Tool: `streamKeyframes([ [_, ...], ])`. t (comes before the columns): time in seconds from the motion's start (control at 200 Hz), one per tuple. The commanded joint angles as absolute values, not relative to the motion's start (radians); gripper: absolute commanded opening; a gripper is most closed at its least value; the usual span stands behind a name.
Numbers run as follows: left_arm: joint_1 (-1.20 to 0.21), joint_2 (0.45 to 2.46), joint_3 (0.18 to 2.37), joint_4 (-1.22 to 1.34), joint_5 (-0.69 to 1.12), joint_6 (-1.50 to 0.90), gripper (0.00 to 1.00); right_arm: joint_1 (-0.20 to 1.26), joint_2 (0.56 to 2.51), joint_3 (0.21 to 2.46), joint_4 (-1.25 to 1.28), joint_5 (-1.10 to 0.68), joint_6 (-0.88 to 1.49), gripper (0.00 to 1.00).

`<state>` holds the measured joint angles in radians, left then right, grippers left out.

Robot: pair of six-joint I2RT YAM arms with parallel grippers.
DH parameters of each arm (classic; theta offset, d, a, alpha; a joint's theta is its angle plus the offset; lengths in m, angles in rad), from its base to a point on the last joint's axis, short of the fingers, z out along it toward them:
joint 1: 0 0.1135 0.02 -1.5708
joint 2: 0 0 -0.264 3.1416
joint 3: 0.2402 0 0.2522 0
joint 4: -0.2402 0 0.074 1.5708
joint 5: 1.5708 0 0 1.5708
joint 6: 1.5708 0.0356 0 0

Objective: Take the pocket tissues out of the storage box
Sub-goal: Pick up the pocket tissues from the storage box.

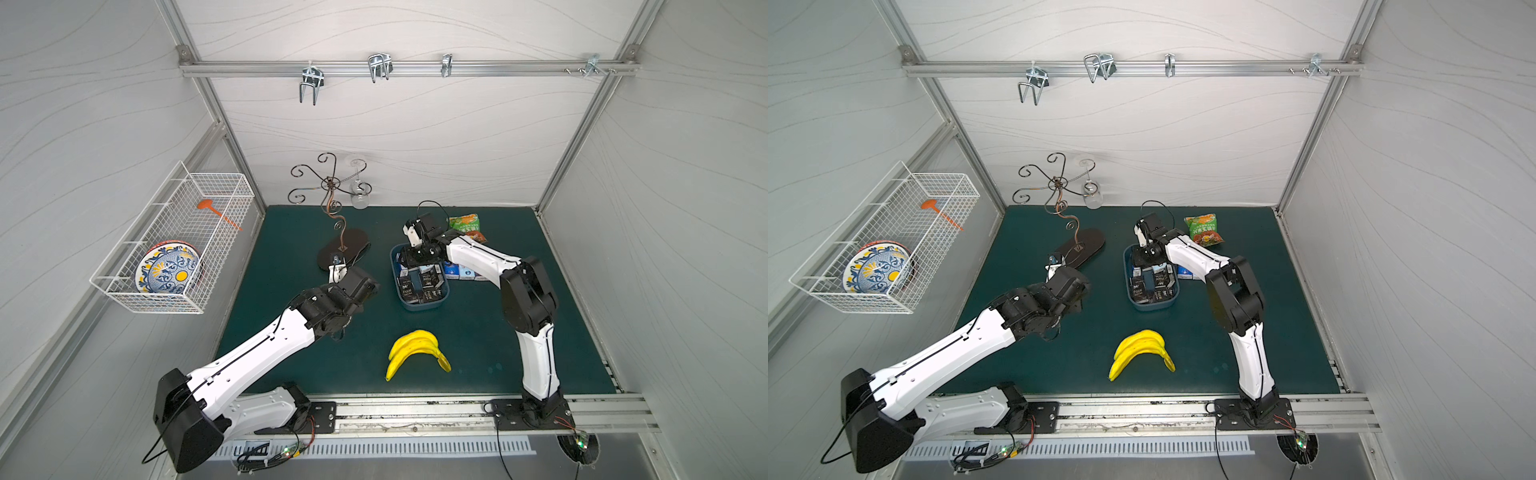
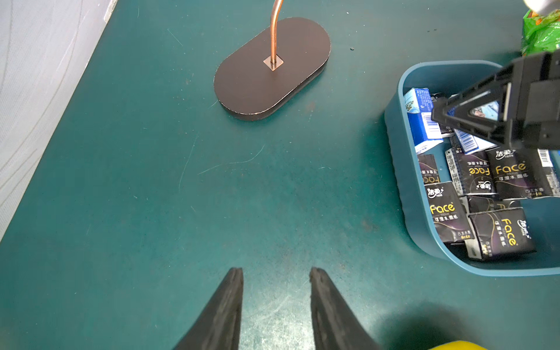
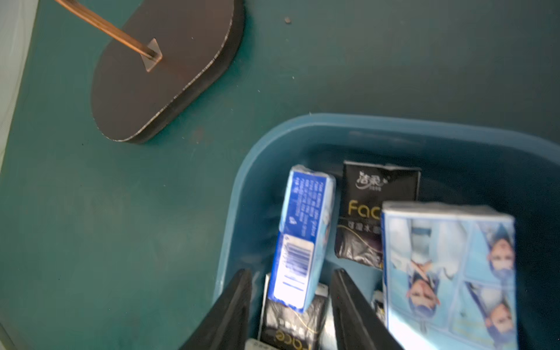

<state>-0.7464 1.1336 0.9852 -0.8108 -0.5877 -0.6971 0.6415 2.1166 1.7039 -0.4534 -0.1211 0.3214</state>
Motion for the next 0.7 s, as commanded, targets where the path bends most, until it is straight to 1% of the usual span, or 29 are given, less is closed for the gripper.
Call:
streamKeyframes([
  [0.0, -0.749, 1.112, 0.989, -0.813, -0.604, -0.706, 0.41, 0.650, 2.163, 1.741, -0.465, -0.137, 0.339, 0.48],
  [0.22, -0.749, 1.101, 0.985, -0.815, -0.607, -0.707, 0.41, 0.652, 2.222, 1.758, -0.481, -0.134, 0.345, 0.45],
  [0.43, -0.749, 1.097, 0.983, -0.819, -0.607, -0.711, 0.41, 0.652, 2.219, 1.766, -0.495, -0.133, 0.344, 0.33],
  [0.56, -0.749, 1.095, 0.982, -0.819, -0.607, -0.713, 0.41, 0.652, 2.208, 1.774, -0.498, -0.163, 0.345, 0.20],
  [0.695, -0.749, 1.096, 0.982, -0.815, -0.607, -0.712, 0.41, 0.642, 2.131, 1.731, -0.439, -0.207, 0.385, 0.19],
])
